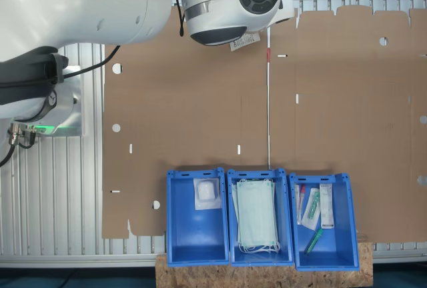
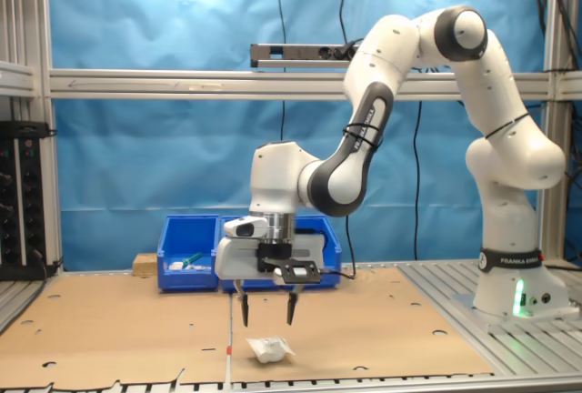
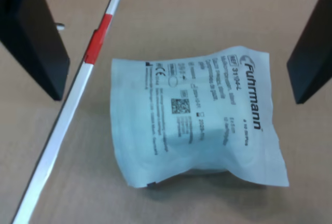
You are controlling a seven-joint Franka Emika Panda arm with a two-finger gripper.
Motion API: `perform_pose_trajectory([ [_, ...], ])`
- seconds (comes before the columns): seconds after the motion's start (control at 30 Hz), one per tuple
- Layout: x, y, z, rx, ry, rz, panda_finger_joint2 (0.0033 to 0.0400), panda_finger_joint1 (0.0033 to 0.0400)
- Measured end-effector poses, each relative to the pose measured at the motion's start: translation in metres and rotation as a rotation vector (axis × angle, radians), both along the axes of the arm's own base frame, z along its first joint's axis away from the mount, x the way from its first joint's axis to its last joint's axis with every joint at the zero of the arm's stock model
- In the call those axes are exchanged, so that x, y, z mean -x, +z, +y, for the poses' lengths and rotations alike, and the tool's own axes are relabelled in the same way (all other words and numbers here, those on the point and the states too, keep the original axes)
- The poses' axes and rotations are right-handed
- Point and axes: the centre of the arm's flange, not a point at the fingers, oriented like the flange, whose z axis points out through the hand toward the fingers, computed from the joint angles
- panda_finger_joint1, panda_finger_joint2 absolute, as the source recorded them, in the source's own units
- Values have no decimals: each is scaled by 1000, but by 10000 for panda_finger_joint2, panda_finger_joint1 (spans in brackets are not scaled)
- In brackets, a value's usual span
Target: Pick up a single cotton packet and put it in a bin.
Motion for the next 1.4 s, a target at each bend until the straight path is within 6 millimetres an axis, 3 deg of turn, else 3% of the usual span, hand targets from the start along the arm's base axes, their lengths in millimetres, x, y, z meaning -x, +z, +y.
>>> perform_pose_trajectory([
  [0.23,2,-27,-6,5,-13,14,400,400],
  [0.5,2,-41,-10,7,-20,17,400,400],
  [1.4,0,-52,-11,5,-27,4,400,400],
])
